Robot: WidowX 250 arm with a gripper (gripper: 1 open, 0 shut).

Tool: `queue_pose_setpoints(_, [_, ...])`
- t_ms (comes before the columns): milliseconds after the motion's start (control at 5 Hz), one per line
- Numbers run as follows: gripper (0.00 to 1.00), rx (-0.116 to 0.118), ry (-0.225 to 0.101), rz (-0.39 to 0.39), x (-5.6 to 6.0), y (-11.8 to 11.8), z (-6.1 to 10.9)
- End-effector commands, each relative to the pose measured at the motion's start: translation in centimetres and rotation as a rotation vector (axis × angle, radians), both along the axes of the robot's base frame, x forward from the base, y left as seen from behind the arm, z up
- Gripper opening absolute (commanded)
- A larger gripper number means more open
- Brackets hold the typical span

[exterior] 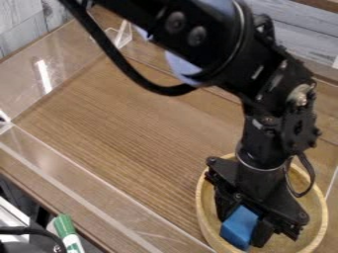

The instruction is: Remove the blue block from inside the brown bowl and put it on the table

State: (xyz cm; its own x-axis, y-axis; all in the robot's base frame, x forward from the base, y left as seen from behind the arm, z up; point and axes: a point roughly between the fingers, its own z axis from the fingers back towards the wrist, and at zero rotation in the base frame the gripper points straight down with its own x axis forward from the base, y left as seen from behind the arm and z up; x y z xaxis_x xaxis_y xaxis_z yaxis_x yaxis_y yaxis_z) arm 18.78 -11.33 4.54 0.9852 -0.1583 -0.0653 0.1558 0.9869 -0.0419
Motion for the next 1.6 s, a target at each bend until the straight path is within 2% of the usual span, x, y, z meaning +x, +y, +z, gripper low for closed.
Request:
queue_pose_setpoints(0, [0.0, -0.018, -0.052, 0.009, 1.2, -0.1, 2.0])
queue_pose_setpoints(400, [0.0, 0.001, -0.047, 0.028, 1.2, 0.5, 3.7])
queue_pose_setpoints(600, [0.0, 0.014, -0.053, 0.053, 1.4, 1.0, 5.3])
queue_pose_setpoints(800, [0.0, 0.028, -0.058, 0.098, 1.8, 2.0, 7.5])
queue_pose_setpoints(1000, [0.0, 0.048, -0.069, 0.145, 2.5, 4.1, 9.8])
queue_pose_setpoints(1200, [0.0, 0.059, -0.08, 0.168, 3.0, 6.5, 10.3])
queue_pose_setpoints(1400, [0.0, 0.063, -0.089, 0.185, 3.2, 7.6, 10.2])
